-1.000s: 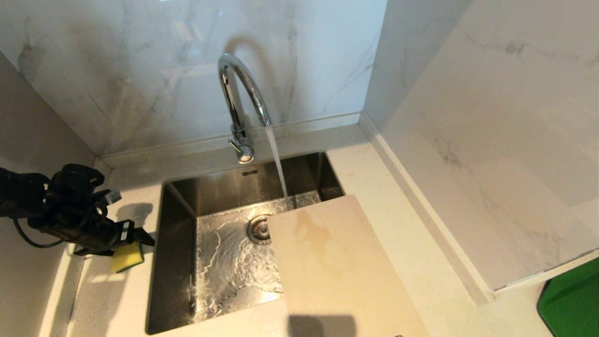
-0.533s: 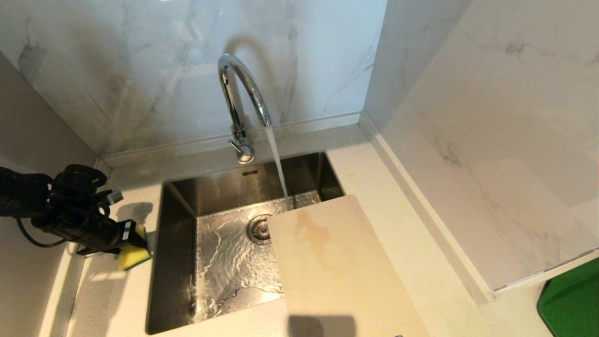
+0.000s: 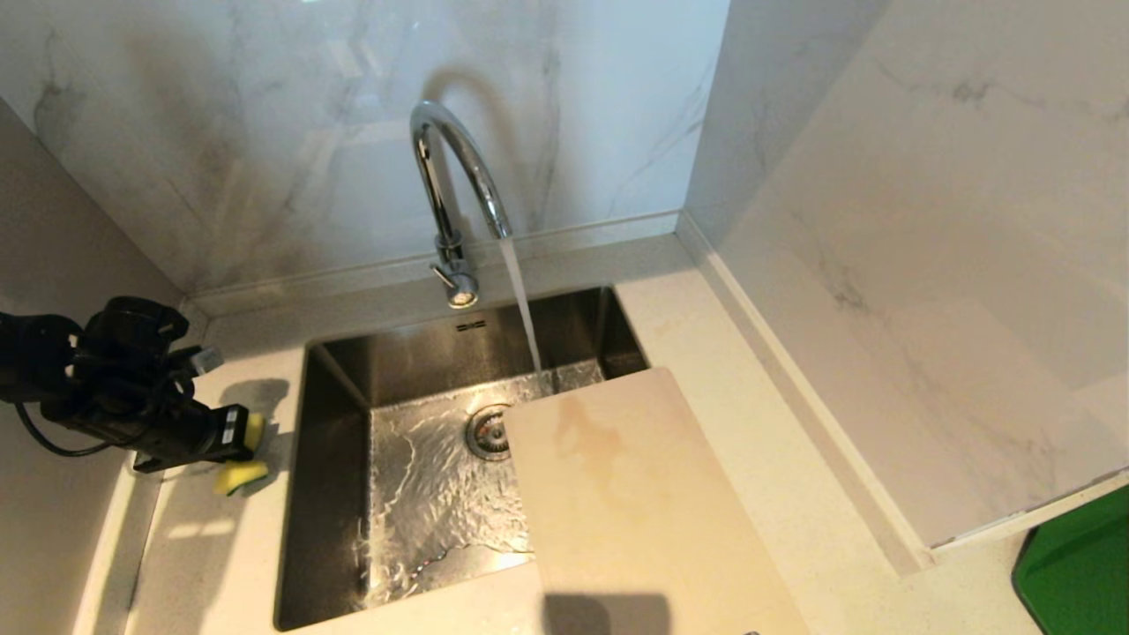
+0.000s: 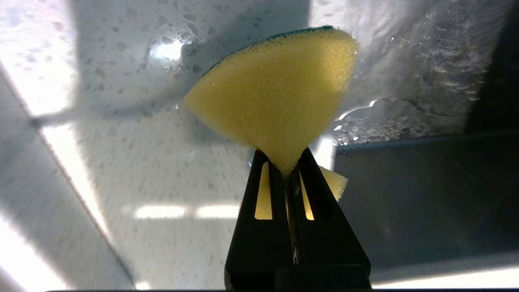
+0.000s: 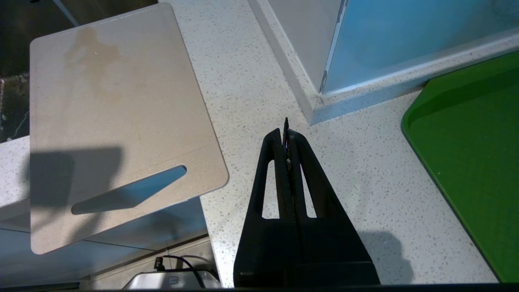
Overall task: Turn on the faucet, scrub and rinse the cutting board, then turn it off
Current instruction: Pick up the cleaning cloth, then pick up the cutting board
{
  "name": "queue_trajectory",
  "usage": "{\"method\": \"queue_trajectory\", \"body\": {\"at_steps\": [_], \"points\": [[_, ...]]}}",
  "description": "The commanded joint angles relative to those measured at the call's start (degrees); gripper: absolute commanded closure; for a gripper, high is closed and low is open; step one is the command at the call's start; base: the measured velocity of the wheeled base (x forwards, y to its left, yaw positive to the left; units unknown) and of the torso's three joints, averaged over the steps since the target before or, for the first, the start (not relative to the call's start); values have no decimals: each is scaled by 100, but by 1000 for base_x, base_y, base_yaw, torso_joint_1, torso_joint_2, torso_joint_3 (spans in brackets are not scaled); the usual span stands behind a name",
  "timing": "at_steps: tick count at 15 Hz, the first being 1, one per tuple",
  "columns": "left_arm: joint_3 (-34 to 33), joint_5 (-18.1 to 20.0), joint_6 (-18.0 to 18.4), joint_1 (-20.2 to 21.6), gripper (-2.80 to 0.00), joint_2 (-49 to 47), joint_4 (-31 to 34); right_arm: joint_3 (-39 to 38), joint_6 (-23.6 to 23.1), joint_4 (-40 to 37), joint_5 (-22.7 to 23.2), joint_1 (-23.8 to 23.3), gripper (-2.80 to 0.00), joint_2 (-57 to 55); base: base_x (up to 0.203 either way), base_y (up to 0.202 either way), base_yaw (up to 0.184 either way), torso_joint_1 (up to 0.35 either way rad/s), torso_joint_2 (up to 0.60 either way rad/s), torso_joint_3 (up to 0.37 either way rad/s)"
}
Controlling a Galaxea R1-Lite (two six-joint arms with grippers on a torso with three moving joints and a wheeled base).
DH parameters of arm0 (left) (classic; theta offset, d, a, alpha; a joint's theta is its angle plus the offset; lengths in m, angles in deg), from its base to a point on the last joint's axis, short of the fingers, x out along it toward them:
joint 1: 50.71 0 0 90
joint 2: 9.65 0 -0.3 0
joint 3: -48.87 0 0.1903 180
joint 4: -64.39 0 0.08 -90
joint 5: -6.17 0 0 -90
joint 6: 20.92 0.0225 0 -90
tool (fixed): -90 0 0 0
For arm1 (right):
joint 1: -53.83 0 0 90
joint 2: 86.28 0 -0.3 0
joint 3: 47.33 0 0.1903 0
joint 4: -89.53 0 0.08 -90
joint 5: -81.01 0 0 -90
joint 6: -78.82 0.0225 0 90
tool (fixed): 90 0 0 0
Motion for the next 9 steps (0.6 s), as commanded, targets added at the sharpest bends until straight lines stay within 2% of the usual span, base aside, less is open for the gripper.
{"method": "queue_trajectory", "body": {"at_steps": [1,6,9], "points": [[-16,49,65,-35,0,658,359,-9,3,2,0,2,0,9,0,0,0,0,0,0],[-127,368,1012,-90,0,2264,1368,-9,3,2,0,-4,0,9,0,0,0,0,0,0],[-505,413,1409,-204,0,3178,1492,-9,3,2,0,-3,0,9,0,0,0,0,0,0]]}}
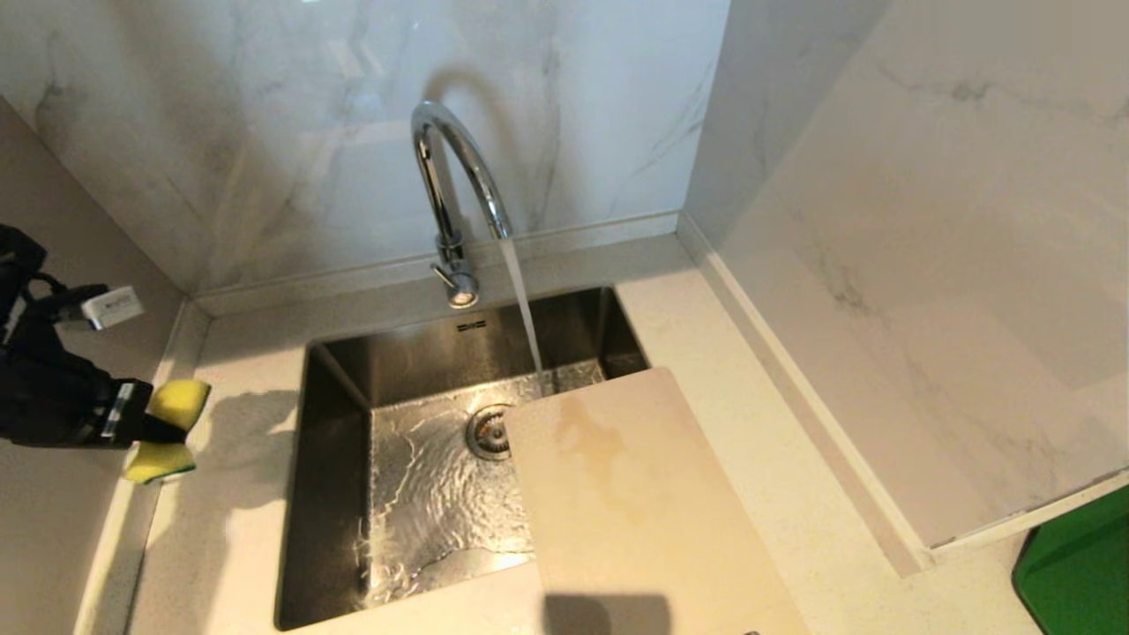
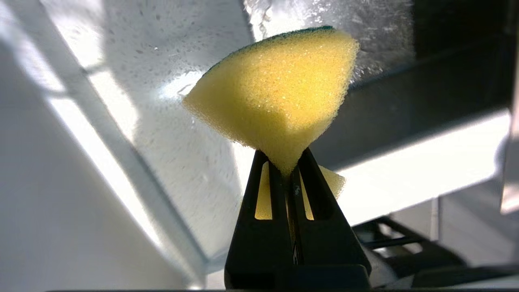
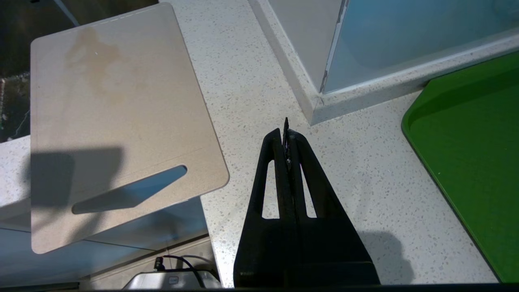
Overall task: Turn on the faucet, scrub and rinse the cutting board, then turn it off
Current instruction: Pick up the cutting board
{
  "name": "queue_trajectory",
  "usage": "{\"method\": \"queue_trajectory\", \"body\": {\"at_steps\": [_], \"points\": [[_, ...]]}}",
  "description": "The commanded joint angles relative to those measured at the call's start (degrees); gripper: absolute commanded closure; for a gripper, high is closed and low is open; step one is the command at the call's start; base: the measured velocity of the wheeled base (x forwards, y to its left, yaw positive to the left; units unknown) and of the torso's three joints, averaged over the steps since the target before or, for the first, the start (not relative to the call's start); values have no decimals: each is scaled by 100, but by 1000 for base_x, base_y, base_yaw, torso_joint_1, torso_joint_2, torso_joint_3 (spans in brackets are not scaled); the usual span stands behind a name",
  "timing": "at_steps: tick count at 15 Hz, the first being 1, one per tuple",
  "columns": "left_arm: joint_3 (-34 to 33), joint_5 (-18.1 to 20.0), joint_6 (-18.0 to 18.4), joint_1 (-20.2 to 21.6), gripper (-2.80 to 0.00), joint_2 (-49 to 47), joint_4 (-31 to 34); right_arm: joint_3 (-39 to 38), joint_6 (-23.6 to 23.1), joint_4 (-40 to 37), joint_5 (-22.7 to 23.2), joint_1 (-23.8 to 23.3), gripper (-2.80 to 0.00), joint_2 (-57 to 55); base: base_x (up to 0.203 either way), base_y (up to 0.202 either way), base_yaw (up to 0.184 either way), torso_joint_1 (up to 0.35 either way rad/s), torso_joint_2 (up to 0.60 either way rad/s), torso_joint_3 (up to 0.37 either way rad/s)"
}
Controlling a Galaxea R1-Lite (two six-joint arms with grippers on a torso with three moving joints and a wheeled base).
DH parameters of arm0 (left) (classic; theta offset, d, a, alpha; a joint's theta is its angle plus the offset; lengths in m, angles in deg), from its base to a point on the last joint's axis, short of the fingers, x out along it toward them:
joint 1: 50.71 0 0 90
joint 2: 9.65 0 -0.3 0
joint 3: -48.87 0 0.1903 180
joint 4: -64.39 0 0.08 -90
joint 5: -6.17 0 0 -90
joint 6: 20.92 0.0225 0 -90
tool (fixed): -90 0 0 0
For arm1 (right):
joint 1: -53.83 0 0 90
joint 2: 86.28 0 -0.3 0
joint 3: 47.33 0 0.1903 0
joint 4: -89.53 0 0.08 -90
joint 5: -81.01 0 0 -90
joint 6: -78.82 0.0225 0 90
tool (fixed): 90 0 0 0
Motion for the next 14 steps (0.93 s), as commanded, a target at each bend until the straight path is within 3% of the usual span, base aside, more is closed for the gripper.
{"method": "queue_trajectory", "body": {"at_steps": [1,6,9,14], "points": [[-392,10,111,-133,0,1053,40,-9,0,-1,0,4,0,9,0,0,0,0,0,0],[-1624,4,143,-448,0,2459,11,-9,0,-1,0,-2,0,9,0,0,0,0,0,0],[-1874,-4,-132,-786,0,2932,2,-9,0,-1,0,4,0,9,0,0,0,0,0,0],[-2470,-11,-164,-861,0,3769,-34,-9,0,-1,0,-4,0,9,0,0,0,0,0,0]]}}
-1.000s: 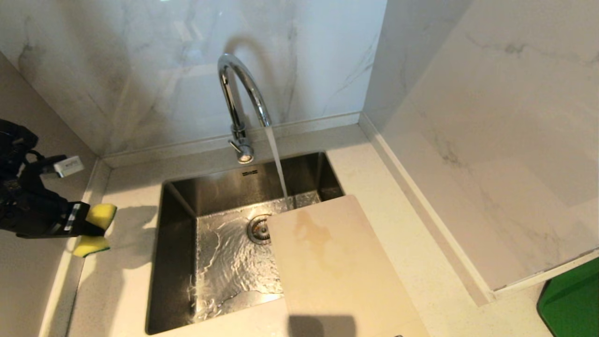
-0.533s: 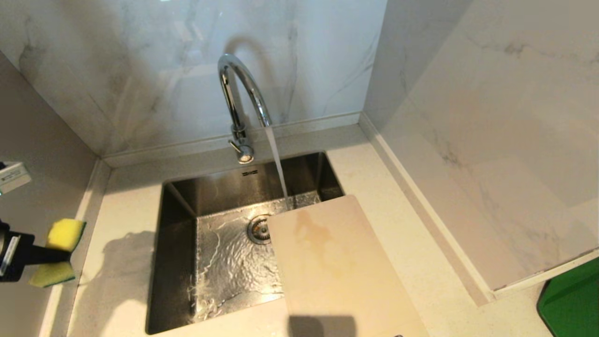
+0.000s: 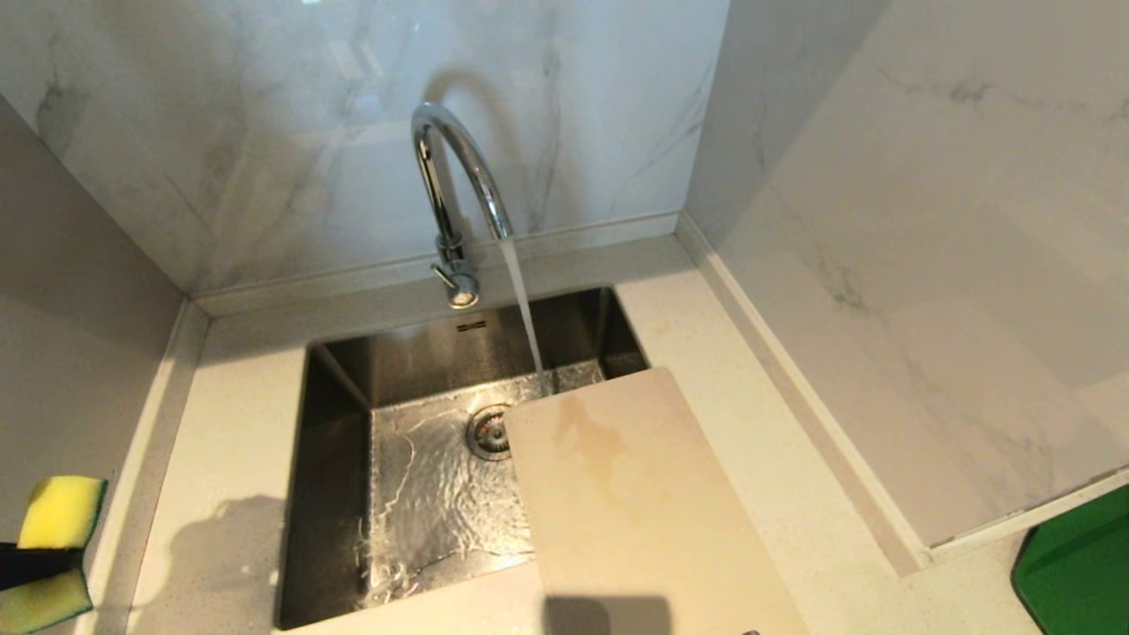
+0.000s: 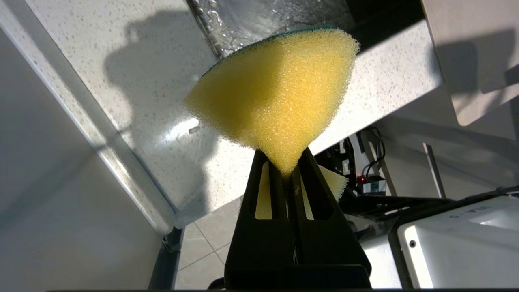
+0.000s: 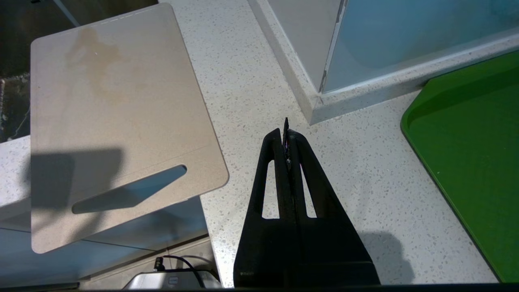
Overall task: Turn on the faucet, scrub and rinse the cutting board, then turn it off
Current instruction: Pick up the cutting board
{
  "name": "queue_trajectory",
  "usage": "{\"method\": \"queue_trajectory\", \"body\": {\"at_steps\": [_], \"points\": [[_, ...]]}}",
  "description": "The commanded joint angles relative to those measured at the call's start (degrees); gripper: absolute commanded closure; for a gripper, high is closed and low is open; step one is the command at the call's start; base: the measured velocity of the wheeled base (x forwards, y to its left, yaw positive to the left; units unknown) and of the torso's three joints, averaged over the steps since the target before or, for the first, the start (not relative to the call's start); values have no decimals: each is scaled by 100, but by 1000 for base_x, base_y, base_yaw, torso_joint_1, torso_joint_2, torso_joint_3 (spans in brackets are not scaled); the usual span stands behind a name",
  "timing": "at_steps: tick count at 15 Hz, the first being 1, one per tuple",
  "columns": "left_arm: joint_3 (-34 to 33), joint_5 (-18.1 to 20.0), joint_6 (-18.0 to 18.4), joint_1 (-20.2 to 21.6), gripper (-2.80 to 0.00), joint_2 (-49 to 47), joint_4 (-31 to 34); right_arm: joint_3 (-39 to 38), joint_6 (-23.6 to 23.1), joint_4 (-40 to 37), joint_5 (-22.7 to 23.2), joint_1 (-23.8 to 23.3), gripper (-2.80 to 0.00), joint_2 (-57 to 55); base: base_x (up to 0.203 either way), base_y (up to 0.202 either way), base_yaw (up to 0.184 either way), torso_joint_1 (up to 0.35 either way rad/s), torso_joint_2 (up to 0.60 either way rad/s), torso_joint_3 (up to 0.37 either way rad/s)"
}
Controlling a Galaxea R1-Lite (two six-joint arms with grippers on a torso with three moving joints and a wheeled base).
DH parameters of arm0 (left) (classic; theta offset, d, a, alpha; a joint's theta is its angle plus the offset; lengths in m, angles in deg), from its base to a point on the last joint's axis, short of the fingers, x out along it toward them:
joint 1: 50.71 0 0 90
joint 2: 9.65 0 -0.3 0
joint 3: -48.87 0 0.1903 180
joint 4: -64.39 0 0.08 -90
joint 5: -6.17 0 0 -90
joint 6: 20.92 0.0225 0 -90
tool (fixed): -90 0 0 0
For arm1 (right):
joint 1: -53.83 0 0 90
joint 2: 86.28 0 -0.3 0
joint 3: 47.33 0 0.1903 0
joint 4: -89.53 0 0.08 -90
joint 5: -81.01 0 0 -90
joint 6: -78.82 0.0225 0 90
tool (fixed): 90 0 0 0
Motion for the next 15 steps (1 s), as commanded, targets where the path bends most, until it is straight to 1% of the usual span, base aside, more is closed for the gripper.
{"method": "queue_trajectory", "body": {"at_steps": [1,2,3,4,6,8,9,11,13,14,15], "points": [[-346,-1,42,-14,0,651,-15,-9,1,2,-2,2,0,9,0,0,0,0,0,0],[-582,-5,109,-12,0,870,-136,-9,1,2,-2,-5,0,9,0,0,0,0,0,0],[-930,-17,138,-11,0,1073,-400,-9,1,2,-2,-3,0,9,0,0,0,0,0,0],[-1348,-76,154,-10,0,1310,-782,-9,1,2,-2,4,0,9,0,0,0,0,0,0],[-2360,-279,221,-10,0,1748,-1761,-9,1,2,-2,-5,0,9,0,0,0,0,0,0],[-3319,-587,290,-15,0,2187,-2722,-9,1,2,-2,1,0,9,0,0,0,0,0,0],[-3680,-733,310,-17,0,2437,-3046,-9,1,2,-2,-2,0,9,0,0,0,0,0,0],[-4046,-867,338,-18,0,2811,-3336,-9,1,2,-2,-5,0,9,0,0,0,0,0,0],[-4436,-878,337,-19,0,3106,-3497,-9,1,2,-2,-4,0,9,0,0,0,0,0,0],[-4636,-895,308,-21,0,3262,-3625,-9,1,2,-2,-4,0,9,0,0,0,0,0,0],[-4690,-952,240,-63,0,3411,-3634,-9,1,2,-2,4,0,9,0,0,0,0,0,0]]}}
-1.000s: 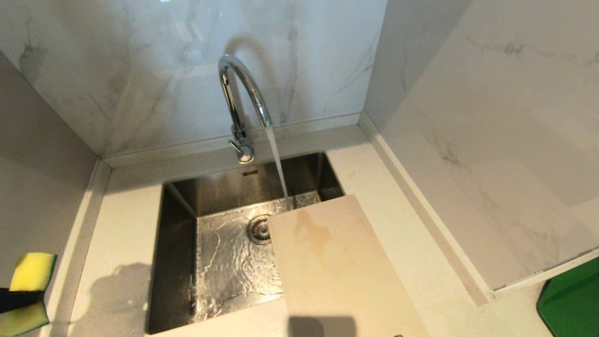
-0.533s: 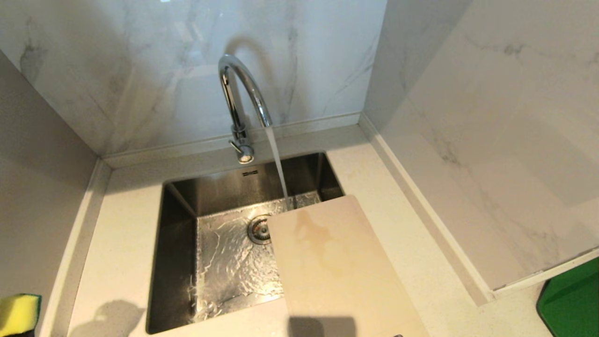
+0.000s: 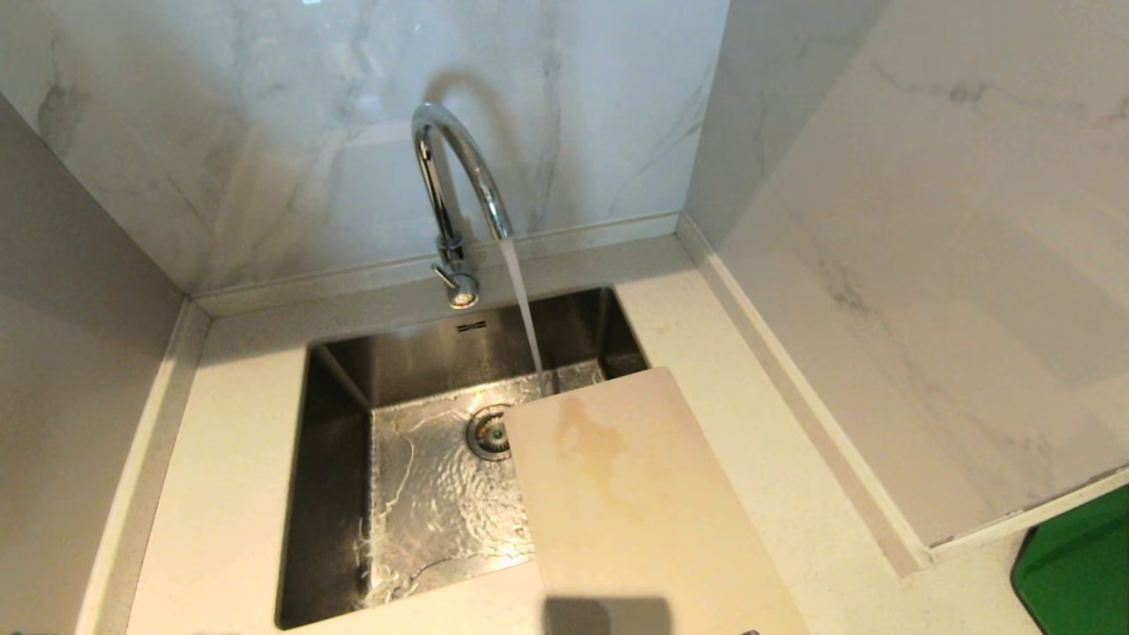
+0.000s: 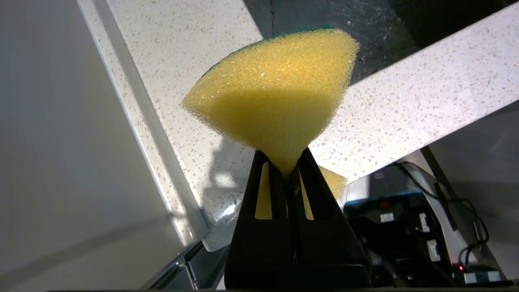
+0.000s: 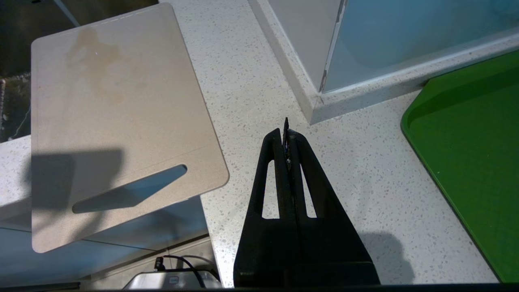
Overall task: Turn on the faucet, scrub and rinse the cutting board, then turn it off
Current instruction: Pick up the cutting board
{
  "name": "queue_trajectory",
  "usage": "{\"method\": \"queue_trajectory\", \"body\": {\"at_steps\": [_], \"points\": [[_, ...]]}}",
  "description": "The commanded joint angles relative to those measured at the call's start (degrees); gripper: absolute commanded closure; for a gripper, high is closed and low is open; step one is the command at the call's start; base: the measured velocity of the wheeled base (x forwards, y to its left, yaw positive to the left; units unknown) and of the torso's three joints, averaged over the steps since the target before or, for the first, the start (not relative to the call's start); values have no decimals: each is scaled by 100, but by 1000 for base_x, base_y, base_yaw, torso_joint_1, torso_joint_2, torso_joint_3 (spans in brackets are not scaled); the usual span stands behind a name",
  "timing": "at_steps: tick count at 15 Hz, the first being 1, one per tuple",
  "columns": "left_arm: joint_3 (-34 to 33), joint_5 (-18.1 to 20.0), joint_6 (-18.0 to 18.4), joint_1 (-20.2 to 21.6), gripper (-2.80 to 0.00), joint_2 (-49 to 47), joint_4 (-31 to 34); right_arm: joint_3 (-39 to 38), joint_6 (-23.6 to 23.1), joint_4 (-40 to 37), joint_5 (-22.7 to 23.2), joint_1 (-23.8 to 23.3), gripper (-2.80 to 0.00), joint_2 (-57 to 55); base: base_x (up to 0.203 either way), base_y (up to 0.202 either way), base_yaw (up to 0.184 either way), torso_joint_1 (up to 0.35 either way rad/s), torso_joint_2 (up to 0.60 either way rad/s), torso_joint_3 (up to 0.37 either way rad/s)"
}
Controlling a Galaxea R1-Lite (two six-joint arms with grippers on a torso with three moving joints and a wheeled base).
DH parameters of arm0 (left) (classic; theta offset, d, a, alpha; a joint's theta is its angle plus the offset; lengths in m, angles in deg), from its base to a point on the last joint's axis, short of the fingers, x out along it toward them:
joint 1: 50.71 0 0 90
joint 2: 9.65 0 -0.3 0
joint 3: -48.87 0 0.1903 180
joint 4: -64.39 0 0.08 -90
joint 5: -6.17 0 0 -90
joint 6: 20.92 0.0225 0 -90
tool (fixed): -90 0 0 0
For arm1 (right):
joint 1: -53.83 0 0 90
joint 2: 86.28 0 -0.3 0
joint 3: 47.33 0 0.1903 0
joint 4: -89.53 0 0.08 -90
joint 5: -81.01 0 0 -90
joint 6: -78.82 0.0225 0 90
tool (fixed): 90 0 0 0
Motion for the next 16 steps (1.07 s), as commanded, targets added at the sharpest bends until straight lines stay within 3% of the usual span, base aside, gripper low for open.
{"method": "queue_trajectory", "body": {"at_steps": [1,7,12,16], "points": [[-200,-62,-139,-102,0,507,86,-9,0,4,-2,-2,0,9,0,0,0,0,0,0],[-204,-173,-568,-267,0,1066,391,-9,0,4,-2,1,0,9,0,0,0,0,0,0],[-204,-175,-540,-466,0,1064,392,-9,0,4,-2,-1,0,9,0,0,0,0,0,0],[-204,-157,-332,64,0,1086,393,-9,0,4,-2,4,0,9,0,0,0,0,0,0]]}}
